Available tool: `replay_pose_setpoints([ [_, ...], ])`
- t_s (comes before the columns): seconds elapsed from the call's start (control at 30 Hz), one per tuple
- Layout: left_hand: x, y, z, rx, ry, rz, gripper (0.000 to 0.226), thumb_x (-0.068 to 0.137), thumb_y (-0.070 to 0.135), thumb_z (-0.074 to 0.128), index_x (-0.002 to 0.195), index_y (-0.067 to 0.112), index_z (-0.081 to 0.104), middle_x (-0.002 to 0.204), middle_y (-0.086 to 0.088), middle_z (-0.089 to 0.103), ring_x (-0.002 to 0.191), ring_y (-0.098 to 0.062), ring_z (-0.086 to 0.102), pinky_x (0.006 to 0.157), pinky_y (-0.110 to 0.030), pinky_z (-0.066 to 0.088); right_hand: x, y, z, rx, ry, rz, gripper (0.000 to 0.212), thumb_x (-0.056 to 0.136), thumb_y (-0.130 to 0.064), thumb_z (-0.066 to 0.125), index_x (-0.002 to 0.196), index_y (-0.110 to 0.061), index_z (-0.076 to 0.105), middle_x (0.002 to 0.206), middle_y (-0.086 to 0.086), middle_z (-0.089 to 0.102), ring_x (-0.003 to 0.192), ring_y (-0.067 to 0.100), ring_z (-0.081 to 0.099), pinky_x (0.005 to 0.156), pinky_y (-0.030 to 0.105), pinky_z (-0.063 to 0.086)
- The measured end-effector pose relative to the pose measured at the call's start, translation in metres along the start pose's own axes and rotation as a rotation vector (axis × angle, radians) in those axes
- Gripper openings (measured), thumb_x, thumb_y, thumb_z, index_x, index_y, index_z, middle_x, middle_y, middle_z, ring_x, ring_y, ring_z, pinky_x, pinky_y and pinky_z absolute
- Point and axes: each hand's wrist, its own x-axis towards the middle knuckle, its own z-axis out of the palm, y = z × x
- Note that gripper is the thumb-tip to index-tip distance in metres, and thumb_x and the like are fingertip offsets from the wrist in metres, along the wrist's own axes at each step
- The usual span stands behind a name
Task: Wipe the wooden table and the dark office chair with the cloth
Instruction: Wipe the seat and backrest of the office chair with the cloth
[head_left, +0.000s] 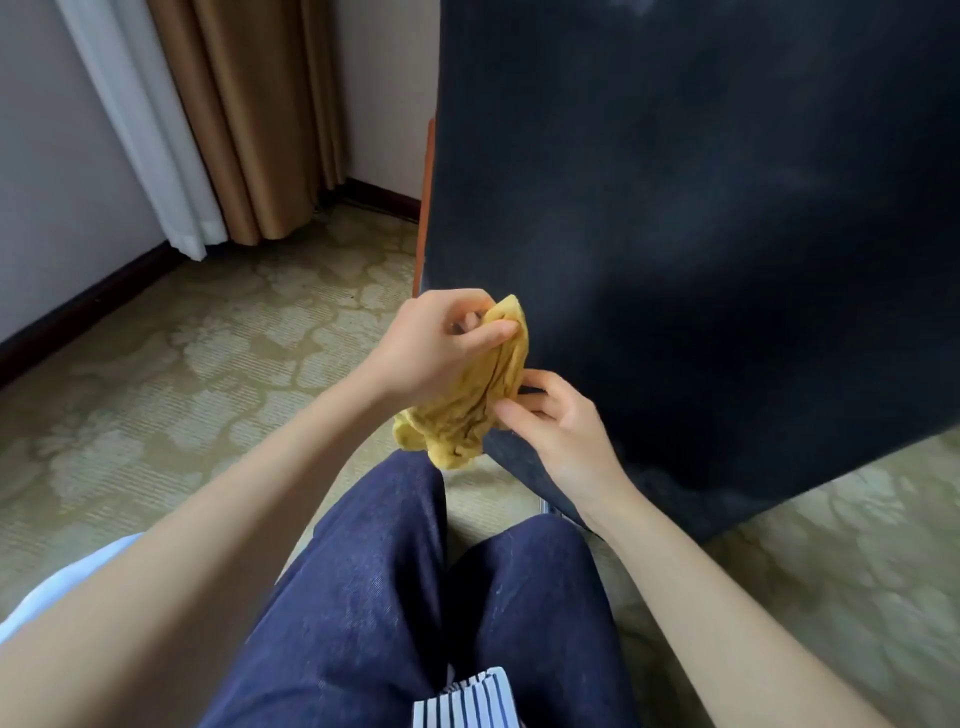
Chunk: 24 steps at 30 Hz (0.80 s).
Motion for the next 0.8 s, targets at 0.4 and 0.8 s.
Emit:
replay_pose_setpoints([
  [0.4,-0.011,-0.007,0.018,-0.545,-0.130,-0.228,0.024,0.096,0.030,0.052,0.084,0.013,0.064,0.079,0.000,0.062,0.075,-0.011,0.057,0.070,-0.028,0.047,-0.016,0.001,-0.013,0.863,-0.105,0.249,0.052,0.080,-0.030,0.064,0.122,0.001,0.058,0.115,0.016,0.066,0.105,0.027,0.064,0.085,0.038,0.053],
  [0.8,-0.016,-0.040,0.011,-0.467,-0.038,-0.325,0.020,0.097,0.019,0.050,0.106,0.024,0.068,0.102,0.007,0.070,0.082,0.005,0.061,0.066,-0.002,0.042,0.000,-0.044,-0.031,-0.486,0.696,-0.685,0.023,0.082,-0.014,0.066,0.103,-0.021,0.065,0.081,-0.023,0.061,0.080,0.004,0.056,0.079,0.010,0.038],
])
